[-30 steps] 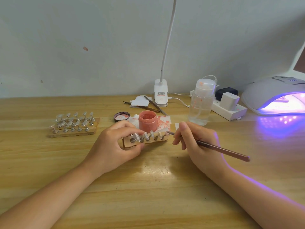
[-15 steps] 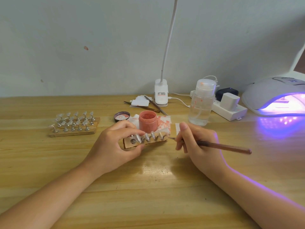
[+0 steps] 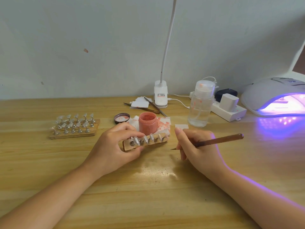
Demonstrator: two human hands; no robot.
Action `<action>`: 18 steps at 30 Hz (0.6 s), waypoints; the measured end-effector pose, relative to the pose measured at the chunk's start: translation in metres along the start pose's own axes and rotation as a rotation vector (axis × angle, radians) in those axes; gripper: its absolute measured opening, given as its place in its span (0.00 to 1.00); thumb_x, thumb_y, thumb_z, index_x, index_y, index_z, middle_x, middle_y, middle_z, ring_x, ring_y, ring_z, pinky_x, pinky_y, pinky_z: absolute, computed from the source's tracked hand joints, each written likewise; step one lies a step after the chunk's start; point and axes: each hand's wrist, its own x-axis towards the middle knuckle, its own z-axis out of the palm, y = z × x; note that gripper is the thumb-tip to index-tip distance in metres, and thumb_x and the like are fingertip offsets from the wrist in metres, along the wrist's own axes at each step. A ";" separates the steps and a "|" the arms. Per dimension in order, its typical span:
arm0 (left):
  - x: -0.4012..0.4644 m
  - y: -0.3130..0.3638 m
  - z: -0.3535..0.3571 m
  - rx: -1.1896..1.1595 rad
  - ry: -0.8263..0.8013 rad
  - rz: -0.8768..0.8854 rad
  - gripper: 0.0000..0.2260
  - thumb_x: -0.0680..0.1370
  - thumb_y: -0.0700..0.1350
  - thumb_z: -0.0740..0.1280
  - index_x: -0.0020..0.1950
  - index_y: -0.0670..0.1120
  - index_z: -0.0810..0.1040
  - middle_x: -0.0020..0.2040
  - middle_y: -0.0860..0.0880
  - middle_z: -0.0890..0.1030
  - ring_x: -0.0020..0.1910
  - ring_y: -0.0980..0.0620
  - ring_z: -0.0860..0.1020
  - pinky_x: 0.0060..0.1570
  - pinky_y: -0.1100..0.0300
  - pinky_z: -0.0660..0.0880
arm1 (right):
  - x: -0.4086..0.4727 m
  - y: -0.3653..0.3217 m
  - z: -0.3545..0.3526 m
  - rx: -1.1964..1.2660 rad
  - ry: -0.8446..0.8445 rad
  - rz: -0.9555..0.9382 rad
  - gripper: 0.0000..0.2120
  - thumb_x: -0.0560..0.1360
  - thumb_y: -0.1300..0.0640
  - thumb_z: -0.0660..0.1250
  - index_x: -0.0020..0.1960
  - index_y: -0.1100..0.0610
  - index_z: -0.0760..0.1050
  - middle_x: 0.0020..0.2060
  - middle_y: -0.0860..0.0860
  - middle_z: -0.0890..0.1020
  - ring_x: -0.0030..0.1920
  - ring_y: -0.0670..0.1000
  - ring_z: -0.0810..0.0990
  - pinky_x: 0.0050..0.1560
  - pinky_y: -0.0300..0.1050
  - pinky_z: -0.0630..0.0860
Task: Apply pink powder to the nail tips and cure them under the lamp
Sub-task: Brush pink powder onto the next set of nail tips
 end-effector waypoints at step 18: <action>0.003 -0.002 -0.010 -0.166 -0.163 -0.371 0.16 0.66 0.39 0.76 0.49 0.54 0.79 0.38 0.55 0.78 0.32 0.67 0.73 0.35 0.77 0.67 | 0.006 0.003 -0.001 -0.084 0.024 0.138 0.01 0.72 0.55 0.66 0.43 0.50 0.74 0.35 0.48 0.82 0.35 0.45 0.81 0.39 0.41 0.77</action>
